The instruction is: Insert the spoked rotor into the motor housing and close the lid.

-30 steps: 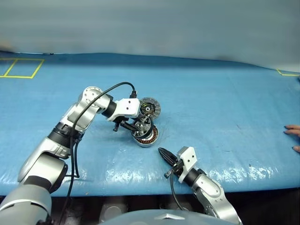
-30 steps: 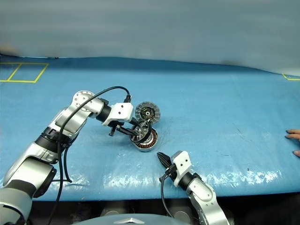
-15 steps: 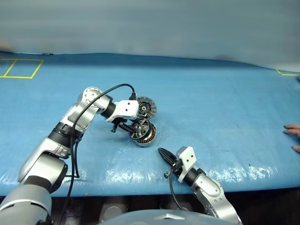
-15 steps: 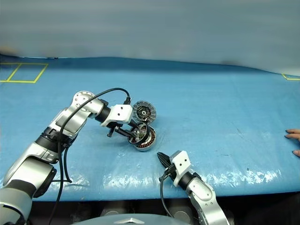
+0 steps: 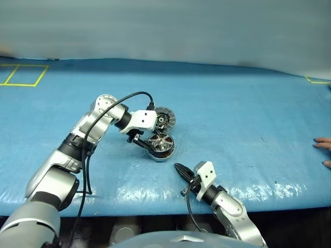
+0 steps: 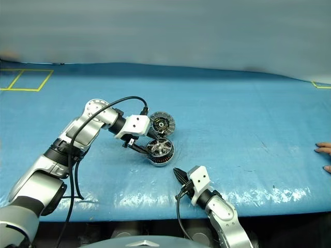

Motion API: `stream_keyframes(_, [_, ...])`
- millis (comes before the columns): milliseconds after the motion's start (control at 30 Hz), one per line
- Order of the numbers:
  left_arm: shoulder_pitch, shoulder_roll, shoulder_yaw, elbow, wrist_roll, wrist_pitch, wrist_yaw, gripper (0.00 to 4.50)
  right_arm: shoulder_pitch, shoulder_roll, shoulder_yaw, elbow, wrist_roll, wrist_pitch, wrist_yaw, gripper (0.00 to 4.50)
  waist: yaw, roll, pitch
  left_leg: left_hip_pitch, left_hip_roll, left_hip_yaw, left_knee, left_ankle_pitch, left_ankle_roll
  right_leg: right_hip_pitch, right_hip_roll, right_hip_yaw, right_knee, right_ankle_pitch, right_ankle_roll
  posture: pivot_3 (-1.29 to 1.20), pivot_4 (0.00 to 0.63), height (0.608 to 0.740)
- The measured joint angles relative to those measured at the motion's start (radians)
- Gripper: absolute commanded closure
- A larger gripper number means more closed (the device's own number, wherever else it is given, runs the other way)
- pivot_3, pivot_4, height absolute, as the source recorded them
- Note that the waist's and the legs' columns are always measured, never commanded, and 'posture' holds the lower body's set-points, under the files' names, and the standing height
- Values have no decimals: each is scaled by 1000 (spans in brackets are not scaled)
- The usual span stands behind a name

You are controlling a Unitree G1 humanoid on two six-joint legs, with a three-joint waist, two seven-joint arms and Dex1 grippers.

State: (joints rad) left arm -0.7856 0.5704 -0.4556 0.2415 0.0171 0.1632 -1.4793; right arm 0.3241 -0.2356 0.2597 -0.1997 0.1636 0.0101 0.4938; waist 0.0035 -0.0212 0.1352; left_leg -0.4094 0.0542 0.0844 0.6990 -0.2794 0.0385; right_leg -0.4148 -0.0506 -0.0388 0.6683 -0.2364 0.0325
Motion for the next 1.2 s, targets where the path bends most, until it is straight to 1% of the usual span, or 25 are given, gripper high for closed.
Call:
stream_keyframes(100, [-1, -6, 0, 17, 2, -2, 0, 7, -1, 0, 0, 0, 0, 0, -1, 4500, 0, 0, 0, 0, 0, 0, 0, 0, 0, 0, 0, 0, 0, 0, 0, 0, 150, 740])
stream_keyframes(400, [-4, -13, 9, 19, -9, 0, -4, 7, -2, 0, 0, 0, 0, 2, -13, 4500, 0, 0, 0, 0, 0, 0, 0, 0, 0, 0, 0, 0, 0, 0, 0, 0, 150, 740])
stream_keyframes(467, [-4, -13, 40, 14, -44, 15, -3, 376, -1, 0, 0, 0, 0, 2, -13, 4500, 0, 0, 0, 0, 0, 0, 0, 0, 0, 0, 0, 0, 0, 0, 0, 0, 150, 740])
stream_keyframes(533, [-5, -11, 78, 0, -74, 32, 6, 885, -1, -1, 0, -1, 0, 2, -13, 4500, -1, 0, 0, 0, 0, 0, 0, 0, 0, 0, 0, 0, 0, 0, 0, 0, 150, 740])
stream_keyframes(633, [0, -5, 146, -36, -134, 84, 38, 1908, -1, -2, 0, -1, 0, 2, -13, 4500, -1, 0, 0, 0, 0, 0, 0, 0, 0, 0, 0, 0, 0, 0, 0, 0, 150, 740])
stream_keyframes(700, [26, 7, 213, -78, -179, 122, 74, 2599, -1, -2, 0, -1, 0, 3, -12, 4500, -5, 0, 0, 0, 1, 0, 0, 0, 0, 0, 0, 0, 0, 0, 0, 0, 150, 740])
stream_keyframes(733, [41, 8, 244, -92, -200, 142, 96, 2869, -1, -3, 0, -1, 0, 3, -12, 4500, -6, 0, 0, 0, 1, -1, 0, 0, 0, 0, 0, 0, 0, 0, 0, 0, 150, 740])
stream_keyframes(867, [122, 13, 357, -126, -257, 197, 215, 4273, -3, -3, 1, -1, 1, 3, -6, 4500, -8, 0, 0, 0, 6, -1, 0, 0, 0, 0, 0, -1, 0, 0, 1, 0, 150, 740])
stream_keyframes(900, [136, 16, 379, -126, -265, 205, 241, 4467, -3, -3, 1, -1, 2, 3, -5, 4500, -8, 0, 0, 0, 6, 0, 0, 0, 0, 0, 0, -1, 0, 0, 1, 0, 150, 740])
stream_keyframes(1033, [206, 35, 451, -125, -291, 206, 308, 4467, 0, -8, 0, -1, 3, 3, 5, 4500, -8, 0, 0, 1, 6, 0, 0, 0, 0, 1, -1, -1, 0, 0, 0, 0, 150, 740])
stream_keyframes(1200, [278, 37, 458, -93, -303, 194, 317, 4467, -1, -9, 0, -1, 3, 3, 8, 4500, -5, 0, 0, 1, 6, 0, 0, 0, -1, 1, -1, -1, 0, 0, 0, 0, 150, 740])
